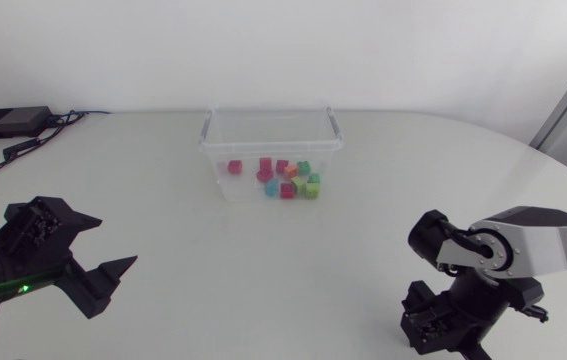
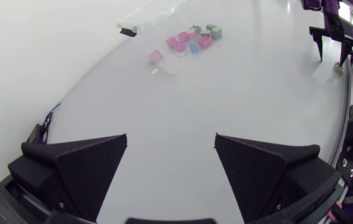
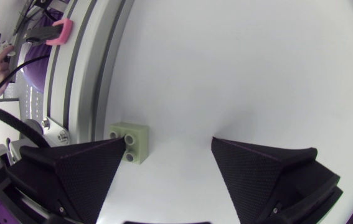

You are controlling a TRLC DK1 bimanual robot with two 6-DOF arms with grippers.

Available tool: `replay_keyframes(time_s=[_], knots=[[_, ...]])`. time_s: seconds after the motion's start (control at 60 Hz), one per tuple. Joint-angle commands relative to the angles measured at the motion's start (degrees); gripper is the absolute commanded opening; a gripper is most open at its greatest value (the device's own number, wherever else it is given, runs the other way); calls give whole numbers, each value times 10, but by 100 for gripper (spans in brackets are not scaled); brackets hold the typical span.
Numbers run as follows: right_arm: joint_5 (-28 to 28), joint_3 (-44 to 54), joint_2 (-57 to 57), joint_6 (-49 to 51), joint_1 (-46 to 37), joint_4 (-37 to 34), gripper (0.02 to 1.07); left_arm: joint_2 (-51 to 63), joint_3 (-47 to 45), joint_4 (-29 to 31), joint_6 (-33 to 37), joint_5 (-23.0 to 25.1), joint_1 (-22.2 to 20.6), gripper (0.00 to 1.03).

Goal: Pick up the duplo bricks and place them in the container

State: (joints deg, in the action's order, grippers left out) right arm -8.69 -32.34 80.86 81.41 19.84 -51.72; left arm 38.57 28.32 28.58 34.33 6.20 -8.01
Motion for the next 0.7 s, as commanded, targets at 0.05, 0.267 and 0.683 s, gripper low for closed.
replay_keyframes(time_s=[0.05,0.267,0.683], knots=[[17,-20,27,-13,-1,65,102,3,-8,3,-8,6,-3,99],[17,-86,40,-39,-19,97,102,-2,-13,5,-8,6,-3,99],[-53,-106,-50,-87,-17,3,102,-4,-24,5,-1,6,-3,99]])
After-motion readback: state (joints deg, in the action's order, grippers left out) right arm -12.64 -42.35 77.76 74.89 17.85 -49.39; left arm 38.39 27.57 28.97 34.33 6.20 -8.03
